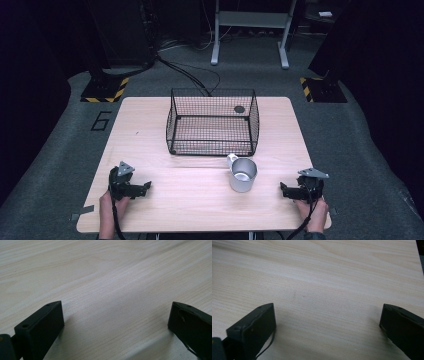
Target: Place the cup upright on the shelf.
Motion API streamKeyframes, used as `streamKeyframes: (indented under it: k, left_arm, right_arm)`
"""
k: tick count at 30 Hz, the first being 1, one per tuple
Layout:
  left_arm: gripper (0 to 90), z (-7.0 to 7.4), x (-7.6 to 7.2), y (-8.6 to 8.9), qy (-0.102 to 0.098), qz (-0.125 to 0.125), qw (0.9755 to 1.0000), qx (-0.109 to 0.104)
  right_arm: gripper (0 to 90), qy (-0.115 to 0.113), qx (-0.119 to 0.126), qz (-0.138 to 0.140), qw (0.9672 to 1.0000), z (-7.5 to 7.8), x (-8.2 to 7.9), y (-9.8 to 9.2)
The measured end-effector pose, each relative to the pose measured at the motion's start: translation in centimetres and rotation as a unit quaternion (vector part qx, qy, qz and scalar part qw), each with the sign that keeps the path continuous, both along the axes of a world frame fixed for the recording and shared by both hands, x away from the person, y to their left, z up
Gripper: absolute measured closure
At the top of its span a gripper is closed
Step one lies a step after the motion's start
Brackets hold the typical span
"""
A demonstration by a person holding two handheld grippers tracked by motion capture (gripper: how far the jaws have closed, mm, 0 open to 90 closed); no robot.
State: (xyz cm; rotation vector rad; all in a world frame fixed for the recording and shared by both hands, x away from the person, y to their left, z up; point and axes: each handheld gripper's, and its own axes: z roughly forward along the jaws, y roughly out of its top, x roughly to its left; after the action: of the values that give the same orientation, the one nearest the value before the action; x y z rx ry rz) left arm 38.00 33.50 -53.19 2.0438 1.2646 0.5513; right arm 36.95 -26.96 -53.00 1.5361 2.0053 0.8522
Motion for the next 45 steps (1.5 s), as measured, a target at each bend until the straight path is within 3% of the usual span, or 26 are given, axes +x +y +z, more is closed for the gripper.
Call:
streamKeyframes:
  k: [19,22,27,32,38,45]
  left_arm:
    - [0.3,0.0,0.1,0.0,-0.001,0.001,1.0000,-0.002]
    - [0.3,0.0,0.1,0.0,-0.001,0.001,1.0000,-0.002]
    - [0.3,0.0,0.1,0.0,-0.001,0.001,1.0000,-0.002]
    - [0.3,0.0,0.1,0.0,-0.001,0.001,1.0000,-0.002]
    - [0.3,0.0,0.1,0.0,-0.001,0.001,1.0000,-0.002]
    - [0.3,0.0,0.1,0.0,-0.001,0.000,1.0000,-0.001]
  right_arm:
    - [0.0,0.003,0.001,-0.003,1.0000,0.1,0.1,0.1]
    - [0.0,-0.001,-0.008,0.007,0.9999,0.2,0.0,0.1]
    - [0.0,-0.005,0.019,0.010,0.9998,0.6,-0.3,0.0]
    - [0.0,-0.017,0.032,0.022,0.9991,1.8,-0.8,0.5]
    - [0.0,-0.031,0.031,0.043,0.9981,3.5,-1.1,1.6]
    - [0.0,-0.058,0.048,0.080,0.9939,6.3,-1.8,3.6]
